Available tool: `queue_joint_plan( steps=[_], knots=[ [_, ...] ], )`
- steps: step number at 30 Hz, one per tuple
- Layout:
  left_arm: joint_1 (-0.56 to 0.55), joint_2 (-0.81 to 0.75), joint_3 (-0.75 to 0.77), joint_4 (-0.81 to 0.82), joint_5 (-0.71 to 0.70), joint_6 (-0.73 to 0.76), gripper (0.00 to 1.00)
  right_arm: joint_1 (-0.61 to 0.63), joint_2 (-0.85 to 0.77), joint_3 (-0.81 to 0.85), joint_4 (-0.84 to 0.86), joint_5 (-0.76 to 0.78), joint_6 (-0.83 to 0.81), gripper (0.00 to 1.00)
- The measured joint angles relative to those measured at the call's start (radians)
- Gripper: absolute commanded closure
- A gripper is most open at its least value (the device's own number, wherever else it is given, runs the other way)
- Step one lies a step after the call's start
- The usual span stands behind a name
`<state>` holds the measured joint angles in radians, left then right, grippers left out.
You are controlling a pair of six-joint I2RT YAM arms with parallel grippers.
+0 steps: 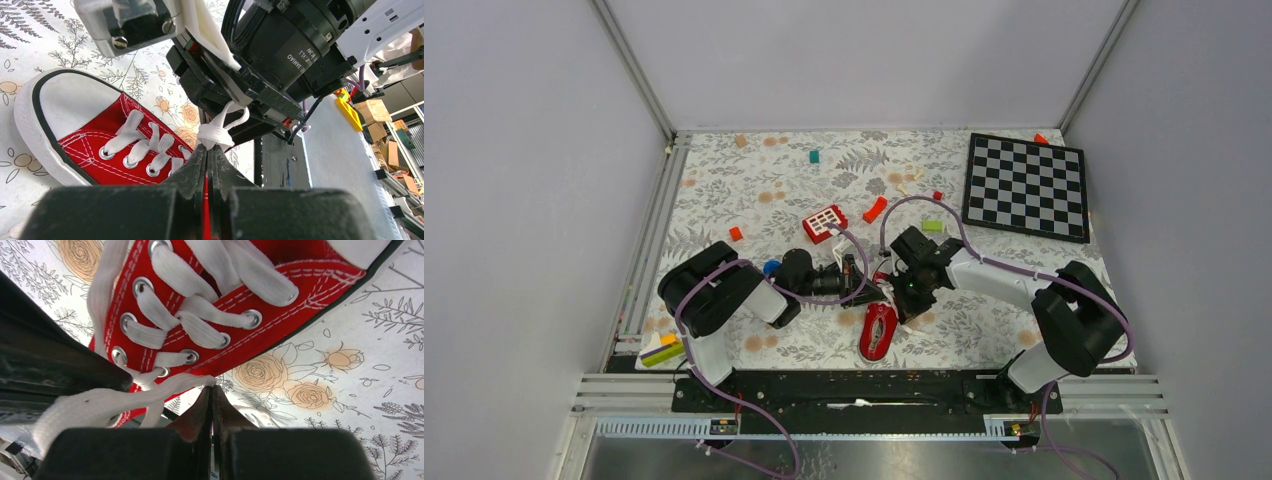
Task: Tie the shoes
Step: Wrap the shoelace around the shoelace.
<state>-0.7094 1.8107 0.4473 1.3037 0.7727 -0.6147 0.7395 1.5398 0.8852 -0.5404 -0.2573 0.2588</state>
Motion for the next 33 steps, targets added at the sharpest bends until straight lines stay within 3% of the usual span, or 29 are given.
queue_joint_plan(
  steps=[33],
  knots=[
    [0.011,0.006,-0.012,0.013,-0.003,-0.005,1.0,0.0,-0.12,-0.121,0.054,0.03,0.116,1.0]
  ],
)
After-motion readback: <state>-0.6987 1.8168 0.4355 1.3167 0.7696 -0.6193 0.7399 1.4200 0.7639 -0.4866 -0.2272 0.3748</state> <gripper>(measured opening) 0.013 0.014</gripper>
